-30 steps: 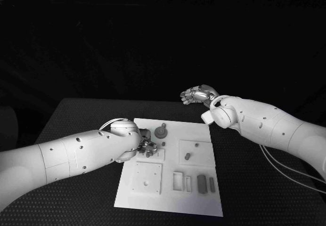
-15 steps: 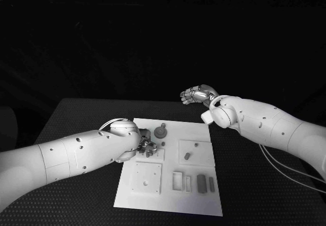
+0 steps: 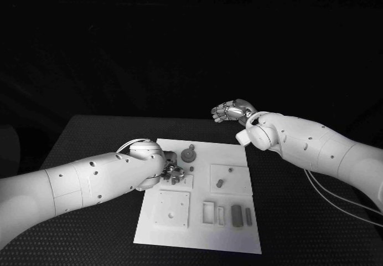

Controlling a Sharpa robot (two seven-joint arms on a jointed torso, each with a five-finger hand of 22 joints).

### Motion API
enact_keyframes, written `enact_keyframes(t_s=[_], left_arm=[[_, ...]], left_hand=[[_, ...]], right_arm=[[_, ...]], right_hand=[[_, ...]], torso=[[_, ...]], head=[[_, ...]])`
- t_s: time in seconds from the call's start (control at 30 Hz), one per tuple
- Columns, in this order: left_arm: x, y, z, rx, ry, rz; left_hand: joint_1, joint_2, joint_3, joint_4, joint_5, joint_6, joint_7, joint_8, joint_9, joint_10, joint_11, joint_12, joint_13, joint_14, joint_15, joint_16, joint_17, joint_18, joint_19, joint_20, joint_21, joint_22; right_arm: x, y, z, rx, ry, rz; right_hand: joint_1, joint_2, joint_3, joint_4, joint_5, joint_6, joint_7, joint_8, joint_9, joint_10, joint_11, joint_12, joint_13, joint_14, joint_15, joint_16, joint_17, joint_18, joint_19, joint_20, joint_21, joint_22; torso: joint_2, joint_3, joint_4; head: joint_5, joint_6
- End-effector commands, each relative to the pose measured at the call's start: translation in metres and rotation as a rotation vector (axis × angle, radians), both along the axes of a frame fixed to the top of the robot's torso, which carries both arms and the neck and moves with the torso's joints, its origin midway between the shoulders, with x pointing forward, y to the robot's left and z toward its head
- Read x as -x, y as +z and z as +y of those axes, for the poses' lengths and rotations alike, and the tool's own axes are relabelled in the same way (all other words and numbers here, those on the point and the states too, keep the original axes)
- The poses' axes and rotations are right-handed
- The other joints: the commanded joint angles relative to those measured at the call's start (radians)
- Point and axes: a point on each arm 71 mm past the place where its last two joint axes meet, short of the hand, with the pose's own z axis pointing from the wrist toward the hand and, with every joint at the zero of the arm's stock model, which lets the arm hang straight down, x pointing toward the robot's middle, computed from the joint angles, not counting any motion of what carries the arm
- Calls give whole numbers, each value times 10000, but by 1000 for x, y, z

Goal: Assemble the parts on the task board

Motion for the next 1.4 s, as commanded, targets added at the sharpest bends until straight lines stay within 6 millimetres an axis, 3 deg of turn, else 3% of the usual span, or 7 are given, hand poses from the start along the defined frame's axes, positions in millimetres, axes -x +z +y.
enact_keyframes(t_s=[0.03,0.4,0.67,1.4], left_arm=[[2,-3,-2,-49,-168,106],[2,-3,-2,-117,-205,183],[3,-4,-3,-129,-270,231],[3,-4,-3,-172,-251,240]], left_hand=[[163,267,61,15,-31,1225,-703,29,-10,-333,-237,44,-17,301,-385,25,-15,163,-82,-1019,38,-12],[162,234,48,11,-128,1210,-696,25,-13,-334,-230,42,-39,296,-388,17,-24,165,-91,-1018,34,-17],[191,119,7,-15,-595,1175,-681,14,-23,-340,-216,35,-104,284,-390,-9,-53,177,-111,-1020,21,-38],[193,8,-17,-10,-743,1150,-669,-1,-34,-349,-203,26,-139,270,-386,-24,-68,178,-127,-1017,10,-51]], right_arm=[[0,0,2,-16,155,-39],[0,0,2,-19,157,-37],[0,0,2,-22,166,-34],[0,0,2,-26,158,-31]], right_hand=[[-123,-5,-17,-4,59,14,290,66,-14,64,4,-56,14,-35,-2,-17,-16,-190,-77,3,-45,15],[-127,-2,-17,-1,61,15,291,69,-17,71,3,-62,14,-38,-3,-17,-20,-190,-76,4,-50,21],[-127,-1,-15,-1,63,16,291,71,-19,75,2,-66,14,-40,-2,-16,-22,-190,-76,3,-54,25],[-130,0,-15,0,65,15,292,75,-24,85,1,-79,15,-43,-2,-15,-28,-190,-76,4,-64,35]], torso=[[2,-3,1],[3,0,0],[3,2,2],[4,-1,1]], head=[[0,1],[-4,-21],[-2,-37],[-17,-65]])
